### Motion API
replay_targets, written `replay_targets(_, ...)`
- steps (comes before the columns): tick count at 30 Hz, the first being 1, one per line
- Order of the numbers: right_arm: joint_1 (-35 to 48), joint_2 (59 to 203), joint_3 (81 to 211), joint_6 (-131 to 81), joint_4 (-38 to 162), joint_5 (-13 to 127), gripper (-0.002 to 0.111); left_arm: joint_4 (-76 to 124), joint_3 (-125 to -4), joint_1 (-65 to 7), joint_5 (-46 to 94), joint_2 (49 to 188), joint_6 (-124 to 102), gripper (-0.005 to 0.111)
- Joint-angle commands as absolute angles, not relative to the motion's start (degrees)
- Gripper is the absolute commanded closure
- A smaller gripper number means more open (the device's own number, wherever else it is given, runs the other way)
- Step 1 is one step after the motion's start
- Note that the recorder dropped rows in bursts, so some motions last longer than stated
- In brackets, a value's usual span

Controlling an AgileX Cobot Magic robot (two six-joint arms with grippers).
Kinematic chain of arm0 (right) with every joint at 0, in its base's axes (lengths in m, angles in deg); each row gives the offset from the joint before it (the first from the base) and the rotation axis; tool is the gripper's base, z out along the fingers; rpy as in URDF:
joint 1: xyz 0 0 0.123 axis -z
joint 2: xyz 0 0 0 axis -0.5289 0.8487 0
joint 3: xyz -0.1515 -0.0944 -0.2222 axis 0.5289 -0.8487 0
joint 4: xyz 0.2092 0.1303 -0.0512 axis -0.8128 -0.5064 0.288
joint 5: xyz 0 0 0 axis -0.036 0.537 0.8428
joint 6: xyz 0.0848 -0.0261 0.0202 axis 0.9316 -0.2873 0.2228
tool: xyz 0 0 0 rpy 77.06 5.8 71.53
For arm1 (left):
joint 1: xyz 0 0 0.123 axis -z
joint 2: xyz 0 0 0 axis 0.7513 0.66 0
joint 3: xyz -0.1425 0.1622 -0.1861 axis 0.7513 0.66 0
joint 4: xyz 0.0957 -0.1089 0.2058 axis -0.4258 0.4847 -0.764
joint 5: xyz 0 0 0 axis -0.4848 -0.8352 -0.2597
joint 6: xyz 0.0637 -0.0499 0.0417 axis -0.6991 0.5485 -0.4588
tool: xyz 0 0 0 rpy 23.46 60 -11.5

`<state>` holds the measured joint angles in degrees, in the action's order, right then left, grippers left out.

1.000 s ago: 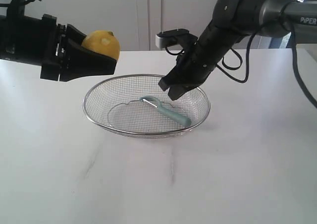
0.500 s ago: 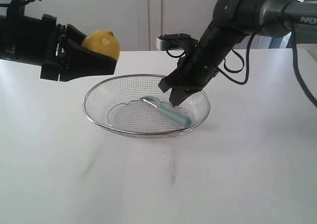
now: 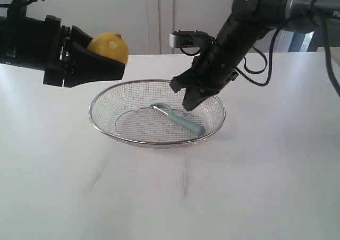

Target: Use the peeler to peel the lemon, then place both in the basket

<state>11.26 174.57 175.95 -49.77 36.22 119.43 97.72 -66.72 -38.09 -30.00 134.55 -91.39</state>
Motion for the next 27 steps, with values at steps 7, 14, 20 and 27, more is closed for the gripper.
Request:
replay_targets(7,11.5,169.2,176.1,-44.6,36.2,126.0,0.108,99.4,-67.1,-38.4,-30.9,134.3,-91.3,0.107)
replay_targets(14,11.5,167.3,176.1,-43.1,36.7,126.8,0.108,99.4,-67.1,-38.4,-31.2,134.3,-91.3,0.107)
replay_targets(20,11.5,167.0,176.1,-42.8,36.7,126.8,0.108,99.4,-67.1,-38.4,-31.2,134.3,-91.3,0.107)
replay_targets(27,11.5,167.0,176.1,-39.9,36.7,126.8,0.108,99.4,-67.1,-38.4,-31.2,134.3,-91.3,0.107)
